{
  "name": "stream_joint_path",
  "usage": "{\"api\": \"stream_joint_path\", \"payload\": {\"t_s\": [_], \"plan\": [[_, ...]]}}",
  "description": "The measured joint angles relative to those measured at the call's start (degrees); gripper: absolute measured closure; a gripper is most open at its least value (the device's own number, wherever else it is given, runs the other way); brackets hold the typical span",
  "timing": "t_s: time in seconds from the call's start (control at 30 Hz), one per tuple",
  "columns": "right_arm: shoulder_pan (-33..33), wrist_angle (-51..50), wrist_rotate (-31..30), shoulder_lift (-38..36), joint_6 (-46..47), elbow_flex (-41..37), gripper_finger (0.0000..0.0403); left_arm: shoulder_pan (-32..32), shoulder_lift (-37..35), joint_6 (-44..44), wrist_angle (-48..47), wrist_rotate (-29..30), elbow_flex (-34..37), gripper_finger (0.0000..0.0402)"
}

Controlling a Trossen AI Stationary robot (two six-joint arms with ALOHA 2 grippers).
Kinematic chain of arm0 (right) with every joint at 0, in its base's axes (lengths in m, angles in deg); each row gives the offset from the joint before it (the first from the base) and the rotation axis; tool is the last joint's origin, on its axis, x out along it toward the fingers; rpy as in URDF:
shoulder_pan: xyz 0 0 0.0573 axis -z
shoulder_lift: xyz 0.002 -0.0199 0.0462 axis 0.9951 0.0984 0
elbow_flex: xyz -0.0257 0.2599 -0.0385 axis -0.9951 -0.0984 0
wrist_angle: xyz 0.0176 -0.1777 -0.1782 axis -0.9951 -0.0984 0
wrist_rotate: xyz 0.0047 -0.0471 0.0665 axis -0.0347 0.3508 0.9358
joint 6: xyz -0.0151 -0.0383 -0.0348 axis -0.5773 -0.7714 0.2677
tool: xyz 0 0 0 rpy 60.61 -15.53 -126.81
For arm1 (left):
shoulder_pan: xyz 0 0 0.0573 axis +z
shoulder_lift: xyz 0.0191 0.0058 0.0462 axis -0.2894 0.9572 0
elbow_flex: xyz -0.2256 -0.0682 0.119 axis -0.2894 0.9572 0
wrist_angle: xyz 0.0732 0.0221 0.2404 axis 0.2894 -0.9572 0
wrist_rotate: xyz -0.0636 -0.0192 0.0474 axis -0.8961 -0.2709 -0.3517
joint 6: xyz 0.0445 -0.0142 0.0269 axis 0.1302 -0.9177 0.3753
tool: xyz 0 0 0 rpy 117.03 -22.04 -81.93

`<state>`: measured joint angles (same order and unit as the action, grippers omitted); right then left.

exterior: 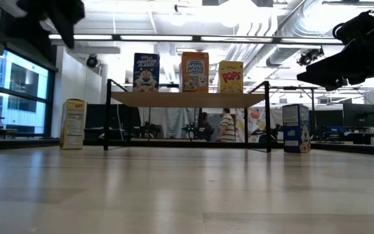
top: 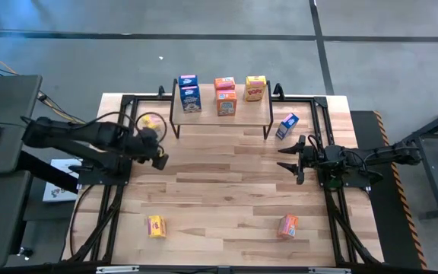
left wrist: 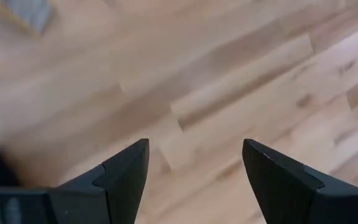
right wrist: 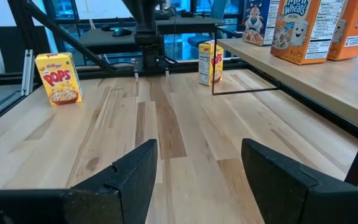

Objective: Stack cereal on shelf
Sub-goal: Put the bottom yellow cereal box aligned with the other yellow cereal box on the shelf

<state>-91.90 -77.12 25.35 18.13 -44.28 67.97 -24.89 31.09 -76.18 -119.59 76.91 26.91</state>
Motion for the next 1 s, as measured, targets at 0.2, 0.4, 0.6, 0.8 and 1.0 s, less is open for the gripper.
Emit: {"api": "stream_joint_path", "payload": {"t_s": [0.2,0.4,0.6,0.8,1.0], "plan": [[0.01,0.00,0.00,0.00,0.00,0.00,0.0175,-6.95,5.08,-11.32,-6.75,-3.93,-5.47,0.0151],[0.02,0.00,-0.01,0.00,0.00,0.00,0.0175,-13.68,9.99,-23.74,-7.96,-7.28,-8.76,0.0151],[0.00,0.00,-0.02,0.00,-0.01,0.00,0.0175,-20.64,13.95,-37.44,-5.52,-9.51,-9.91,0.0151],[0.02,0.00,-0.02,0.00,-0.02,0.00,0.0175,-25.66,15.92,-47.10,-1.53,-9.51,-9.91,0.0151],[0.02,0.00,0.00,0.00,-0.02,0.00,0.0175,-30.96,18.53,-56.35,2.11,-9.48,-9.91,0.0151]]}}
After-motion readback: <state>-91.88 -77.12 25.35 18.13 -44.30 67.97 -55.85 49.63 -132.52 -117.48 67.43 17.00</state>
